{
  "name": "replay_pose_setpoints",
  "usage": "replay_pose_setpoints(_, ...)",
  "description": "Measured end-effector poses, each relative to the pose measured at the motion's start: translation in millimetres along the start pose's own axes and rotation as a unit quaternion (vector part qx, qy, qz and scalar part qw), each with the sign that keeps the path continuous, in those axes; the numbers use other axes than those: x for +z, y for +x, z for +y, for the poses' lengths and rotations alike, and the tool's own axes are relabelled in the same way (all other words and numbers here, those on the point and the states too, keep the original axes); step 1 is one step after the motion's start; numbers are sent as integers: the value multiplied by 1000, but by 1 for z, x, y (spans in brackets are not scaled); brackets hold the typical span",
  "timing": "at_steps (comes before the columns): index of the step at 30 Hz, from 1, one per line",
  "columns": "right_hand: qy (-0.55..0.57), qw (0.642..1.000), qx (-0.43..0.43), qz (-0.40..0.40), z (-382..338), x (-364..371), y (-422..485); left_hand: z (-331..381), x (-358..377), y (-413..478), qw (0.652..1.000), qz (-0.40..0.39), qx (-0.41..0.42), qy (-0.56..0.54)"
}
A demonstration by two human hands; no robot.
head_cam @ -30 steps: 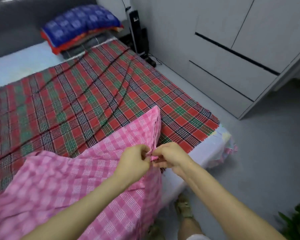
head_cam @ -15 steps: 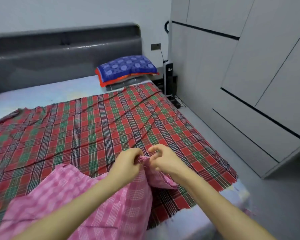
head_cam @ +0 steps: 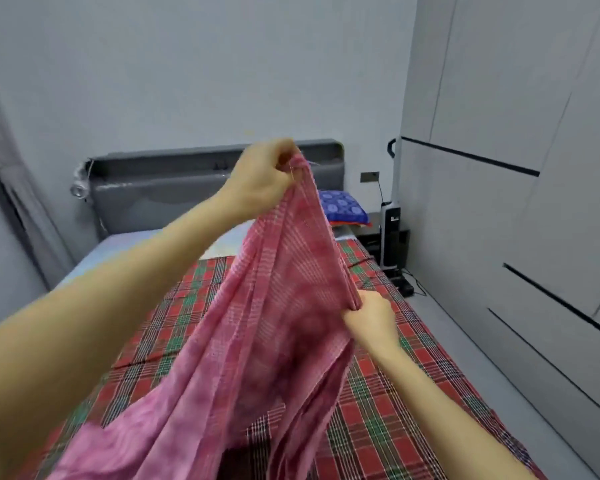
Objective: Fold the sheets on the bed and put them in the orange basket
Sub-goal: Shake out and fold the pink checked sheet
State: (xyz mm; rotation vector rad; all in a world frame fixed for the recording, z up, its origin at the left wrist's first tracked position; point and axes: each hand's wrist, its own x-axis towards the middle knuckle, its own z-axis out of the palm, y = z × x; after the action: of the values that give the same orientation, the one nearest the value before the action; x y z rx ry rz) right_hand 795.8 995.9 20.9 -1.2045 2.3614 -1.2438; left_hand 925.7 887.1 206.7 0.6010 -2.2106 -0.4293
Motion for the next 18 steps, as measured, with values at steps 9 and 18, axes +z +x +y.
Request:
replay_pose_setpoints(9, -159, 987, 22, 25, 11, -65, 42, 20, -132, 72, 962, 266, -55, 31)
replay_pose_setpoints(18, -176, 916, -114, 342, -107, -194, 126, -4, -252, 74, 895, 433, -62, 86)
